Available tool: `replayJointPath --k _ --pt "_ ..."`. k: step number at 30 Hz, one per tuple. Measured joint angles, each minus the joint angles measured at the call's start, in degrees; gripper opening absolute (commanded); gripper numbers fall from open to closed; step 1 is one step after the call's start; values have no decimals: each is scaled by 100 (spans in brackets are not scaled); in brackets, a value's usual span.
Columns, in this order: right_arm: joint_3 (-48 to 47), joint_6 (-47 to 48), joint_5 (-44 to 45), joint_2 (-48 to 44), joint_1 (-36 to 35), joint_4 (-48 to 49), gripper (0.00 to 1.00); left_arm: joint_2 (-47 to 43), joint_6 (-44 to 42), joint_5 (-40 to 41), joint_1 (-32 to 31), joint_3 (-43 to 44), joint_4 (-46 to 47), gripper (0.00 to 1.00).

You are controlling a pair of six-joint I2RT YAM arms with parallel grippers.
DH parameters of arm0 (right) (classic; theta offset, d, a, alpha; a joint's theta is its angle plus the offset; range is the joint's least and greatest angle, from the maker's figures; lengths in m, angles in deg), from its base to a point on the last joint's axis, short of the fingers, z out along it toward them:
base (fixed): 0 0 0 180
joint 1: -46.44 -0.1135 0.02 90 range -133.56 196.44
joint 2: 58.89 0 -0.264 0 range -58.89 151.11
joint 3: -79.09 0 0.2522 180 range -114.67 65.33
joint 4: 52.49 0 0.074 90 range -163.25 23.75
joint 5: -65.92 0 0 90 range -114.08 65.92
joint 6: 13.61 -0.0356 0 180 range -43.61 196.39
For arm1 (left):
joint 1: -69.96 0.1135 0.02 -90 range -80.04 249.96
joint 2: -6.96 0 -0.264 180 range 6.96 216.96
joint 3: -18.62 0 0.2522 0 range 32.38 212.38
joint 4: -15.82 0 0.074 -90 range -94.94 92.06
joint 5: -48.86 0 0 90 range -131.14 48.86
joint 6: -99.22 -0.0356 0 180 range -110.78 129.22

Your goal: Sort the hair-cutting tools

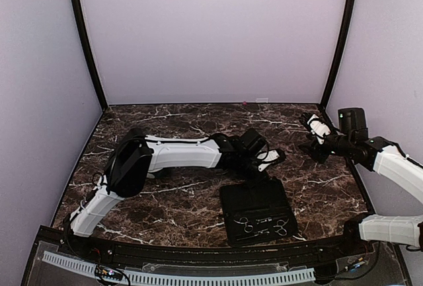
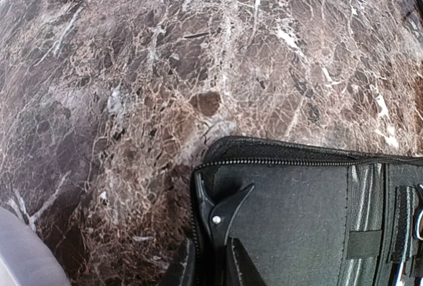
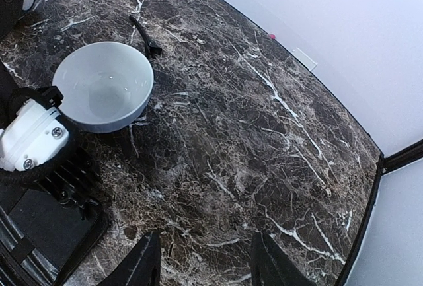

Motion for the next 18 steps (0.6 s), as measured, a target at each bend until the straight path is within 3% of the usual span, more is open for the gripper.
replayJointPath --k 12,18 --pt "0 15 -11 9 0 -4 47 -616 -96 -11 -7 -1054 155 31" --pt "0 15 -15 44 0 -11 47 -710 -133 -2 -39 -1108 170 33"
